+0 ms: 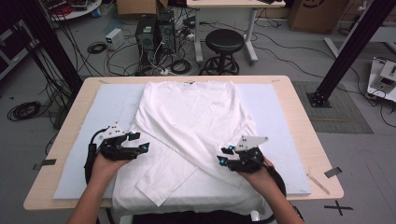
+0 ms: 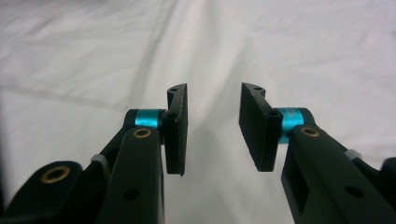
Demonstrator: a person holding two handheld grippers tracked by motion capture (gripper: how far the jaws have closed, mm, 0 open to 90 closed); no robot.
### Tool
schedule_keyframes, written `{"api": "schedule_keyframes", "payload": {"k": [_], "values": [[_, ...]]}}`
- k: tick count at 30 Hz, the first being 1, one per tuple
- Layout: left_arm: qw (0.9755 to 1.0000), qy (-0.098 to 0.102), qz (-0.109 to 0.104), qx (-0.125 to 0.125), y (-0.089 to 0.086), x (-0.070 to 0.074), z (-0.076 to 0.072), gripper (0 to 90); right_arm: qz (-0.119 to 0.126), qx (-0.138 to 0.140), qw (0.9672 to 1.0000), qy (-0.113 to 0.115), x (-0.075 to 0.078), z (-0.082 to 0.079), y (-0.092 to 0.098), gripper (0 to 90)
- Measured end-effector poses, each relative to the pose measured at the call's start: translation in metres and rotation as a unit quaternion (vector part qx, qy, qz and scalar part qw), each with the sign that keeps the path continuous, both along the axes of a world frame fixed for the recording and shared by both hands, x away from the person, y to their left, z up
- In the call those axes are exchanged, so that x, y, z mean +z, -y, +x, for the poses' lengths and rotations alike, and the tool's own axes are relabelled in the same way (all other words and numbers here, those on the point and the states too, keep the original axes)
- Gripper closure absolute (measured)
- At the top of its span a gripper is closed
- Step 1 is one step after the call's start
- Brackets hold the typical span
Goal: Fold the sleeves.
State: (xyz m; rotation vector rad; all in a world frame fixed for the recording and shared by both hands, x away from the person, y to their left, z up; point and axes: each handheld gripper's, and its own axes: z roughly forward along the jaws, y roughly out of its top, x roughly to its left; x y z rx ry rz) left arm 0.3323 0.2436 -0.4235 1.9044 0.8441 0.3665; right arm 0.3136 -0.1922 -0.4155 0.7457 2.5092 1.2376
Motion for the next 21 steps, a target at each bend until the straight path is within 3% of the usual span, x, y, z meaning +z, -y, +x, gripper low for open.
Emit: {"api": "schedule_keyframes", "payload": {"k": [2,3,4,6,9,11,12,14,16,21], "values": [[1.0,0.001,-0.001,0.0,0.0,0.0,0.0,36.6,0.001,-0.007,1.0,0.003,0.001,0.008,-0.005,63.9],[1.0,0.002,0.0,0.0,-0.001,0.001,0.0,36.6,0.001,-0.014,0.9999,0.003,0.002,0.017,-0.01,63.9],[1.0,0.001,-0.002,0.001,-0.001,0.0,0.0,36.6,0.002,-0.026,0.9996,-0.012,0.002,0.034,-0.021,63.9],[1.0,0.0,-0.002,0.001,-0.001,0.0,0.001,36.6,-0.005,-0.034,0.9993,-0.017,-0.002,0.049,-0.033,63.9],[1.0,-0.001,0.0,0.0,-0.002,-0.001,0.002,36.6,-0.033,-0.044,0.9981,-0.03,-0.012,0.069,-0.048,64.4],[1.0,-0.002,-0.001,0.001,-0.003,-0.002,0.002,36.6,-0.049,-0.045,0.9966,-0.049,-0.021,0.079,-0.053,72.9],[1.0,-0.003,-0.001,0.001,-0.004,-0.002,0.002,36.6,-0.058,-0.042,0.9957,-0.059,-0.026,0.081,-0.056,78.3],[1.0,-0.002,0.0,0.002,-0.005,-0.002,0.002,36.6,-0.056,-0.035,0.9964,-0.053,-0.028,0.079,-0.057,88.6],[1.0,-0.003,0.001,0.002,-0.005,-0.002,0.002,36.6,-0.072,-0.036,0.9962,-0.032,-0.024,0.076,-0.058,89.2],[1.0,-0.002,0.001,0.002,-0.005,-0.001,0.001,36.6,-0.063,-0.073,0.9954,-0.006,-0.011,0.071,-0.047,89.5]]}}
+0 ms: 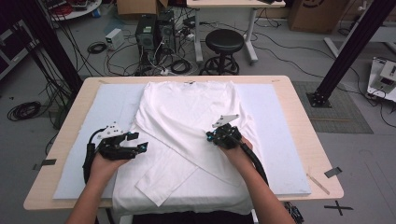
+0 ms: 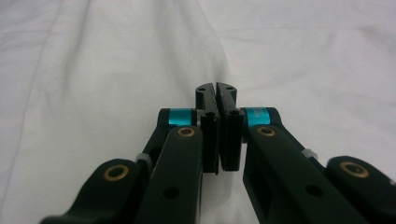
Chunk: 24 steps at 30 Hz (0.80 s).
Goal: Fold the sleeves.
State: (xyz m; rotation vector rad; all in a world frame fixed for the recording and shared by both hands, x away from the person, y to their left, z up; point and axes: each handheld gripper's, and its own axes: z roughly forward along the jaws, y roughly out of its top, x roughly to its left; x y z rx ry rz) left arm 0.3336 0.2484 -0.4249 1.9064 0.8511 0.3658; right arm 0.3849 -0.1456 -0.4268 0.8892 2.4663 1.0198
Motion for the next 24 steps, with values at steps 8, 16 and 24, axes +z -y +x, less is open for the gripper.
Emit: {"api": "schedule_keyframes", "payload": {"k": [8,16,24], "values": [[1.0,-0.002,0.001,0.0,0.001,-0.001,-0.001,36.6,0.001,-0.034,0.9993,-0.012,-0.011,0.001,0.019,82.4],[1.0,-0.003,0.0,-0.001,0.0,-0.002,0.0,36.6,0.043,-0.038,0.9982,0.014,0.013,-0.022,0.05,72.2],[1.0,0.001,-0.001,-0.002,0.001,0.001,-0.001,36.6,0.016,-0.032,0.9994,-0.001,-0.007,-0.06,0.085,64.6]]}}
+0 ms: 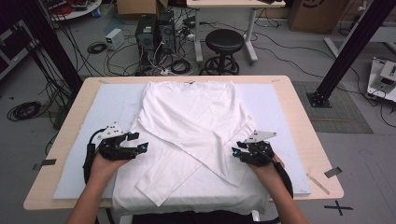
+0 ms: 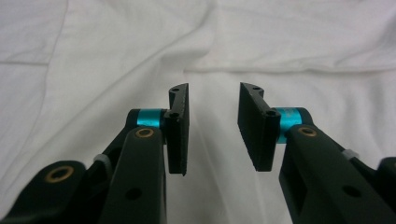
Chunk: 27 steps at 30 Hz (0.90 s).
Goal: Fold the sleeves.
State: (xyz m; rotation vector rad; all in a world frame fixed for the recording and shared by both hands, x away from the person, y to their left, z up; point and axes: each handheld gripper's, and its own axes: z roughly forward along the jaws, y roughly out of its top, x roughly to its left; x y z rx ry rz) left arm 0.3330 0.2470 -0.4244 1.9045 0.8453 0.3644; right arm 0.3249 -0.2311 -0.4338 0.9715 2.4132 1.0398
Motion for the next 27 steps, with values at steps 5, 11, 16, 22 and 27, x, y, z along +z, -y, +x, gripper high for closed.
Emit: {"api": "schedule_keyframes", "payload": {"k": [5,11,16,22,27], "values": [[1.0,-0.001,0.001,0.0,0.001,0.0,0.001,36.6,-0.009,0.021,0.9996,-0.014,-0.014,-0.008,-0.004,82.7],[1.0,-0.001,0.001,0.0,-0.001,-0.001,0.001,36.6,-0.034,0.024,0.9991,-0.011,-0.008,-0.015,0.0,89.6],[1.0,-0.003,0.006,0.0,-0.001,-0.002,0.002,36.6,-0.023,-0.005,0.9997,-0.01,-0.005,-0.029,0.024,89.5],[1.0,0.001,0.003,0.002,-0.001,0.0,0.0,36.6,-0.006,-0.015,0.9998,-0.013,-0.006,-0.032,0.029,86.9],[0.9999,0.006,-0.003,0.007,-0.004,0.002,0.0,36.6,0.007,-0.016,0.9998,-0.011,-0.001,-0.034,0.032,80.2]]}}
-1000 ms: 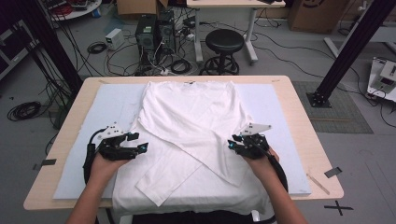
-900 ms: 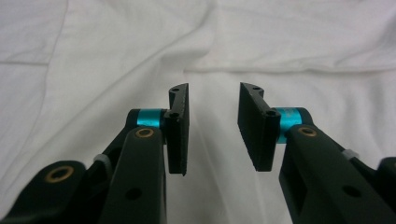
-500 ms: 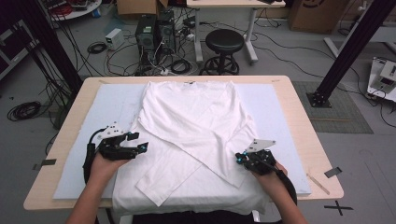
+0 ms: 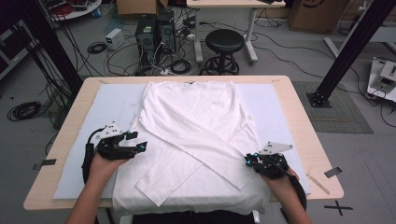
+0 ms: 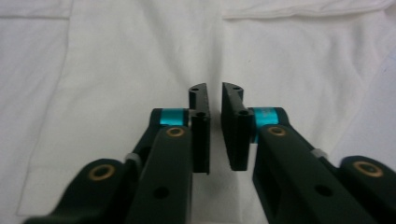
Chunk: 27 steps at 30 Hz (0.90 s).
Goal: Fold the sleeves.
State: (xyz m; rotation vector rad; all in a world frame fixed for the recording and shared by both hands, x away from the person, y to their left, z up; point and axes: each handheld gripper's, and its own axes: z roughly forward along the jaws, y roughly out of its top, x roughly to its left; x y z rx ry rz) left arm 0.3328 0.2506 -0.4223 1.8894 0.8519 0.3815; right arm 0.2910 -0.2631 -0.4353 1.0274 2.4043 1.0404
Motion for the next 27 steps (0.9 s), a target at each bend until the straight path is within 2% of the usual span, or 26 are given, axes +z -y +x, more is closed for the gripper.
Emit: {"api": "schedule_keyframes", "payload": {"k": [2,4,5,6,7,8,9,10,11,12,16,19,22,24,27], "values": [[1.0,0.002,0.001,0.002,-0.001,0.001,0.0,36.6,0.011,-0.005,0.9999,0.011,0.005,0.0,0.003,73.4],[1.0,0.002,0.001,0.002,0.0,0.001,0.0,36.6,0.017,-0.008,0.9997,0.015,0.008,0.001,0.004,71.7],[1.0,0.005,0.003,0.002,0.001,0.002,-0.001,36.6,0.027,-0.014,0.999,0.032,0.015,0.004,0.006,63.7],[1.0,0.005,0.003,0.002,0.001,0.002,-0.001,36.6,0.027,-0.014,0.999,0.032,0.015,0.004,0.006,63.7],[0.9999,0.01,0.009,0.001,0.002,0.005,-0.001,36.3,0.036,-0.022,0.998,0.048,0.024,0.007,0.006,54.7],[0.9998,0.014,0.012,0.001,0.003,0.006,-0.001,36.2,0.037,-0.028,0.9972,0.058,0.029,0.009,0.005,51.9],[0.9998,0.017,0.01,0.0,0.004,0.008,-0.001,36.1,0.039,-0.031,0.9965,0.068,0.034,0.012,0.005,50.7],[0.9998,0.017,0.01,0.0,0.004,0.008,-0.001,35.9,0.039,-0.031,0.9965,0.068,0.034,0.012,0.005,50.7],[0.9998,0.017,0.01,0.0,0.004,0.008,-0.001,35.9,0.046,-0.033,0.9957,0.073,0.039,0.015,0.005,50.7],[0.9997,0.025,0.006,0.001,0.004,0.013,0.0,35.4,0.06,-0.035,0.9942,0.082,0.048,0.021,0.006,46.2],[0.9995,0.032,0.004,0.005,0.003,0.016,0.0,33.1,0.079,-0.033,0.9918,0.095,0.061,0.033,0.003,42.4],[0.9993,0.036,0.003,0.006,0.0,0.019,0.0,32.9,0.089,-0.034,0.9906,0.098,0.064,0.037,0.002,40.4],[0.9992,0.04,0.003,0.008,-0.003,0.02,0.0,32.3,0.109,-0.035,0.9866,0.116,0.063,0.039,-0.003,36.6],[0.9992,0.04,0.003,0.005,-0.005,0.021,0.0,31.5,0.102,-0.034,0.988,0.111,0.062,0.039,-0.005,34.7],[0.9989,0.046,0.0,0.002,-0.007,0.025,0.0,30.3,0.103,-0.036,0.9876,0.113,0.062,0.039,-0.003,31.4]]}}
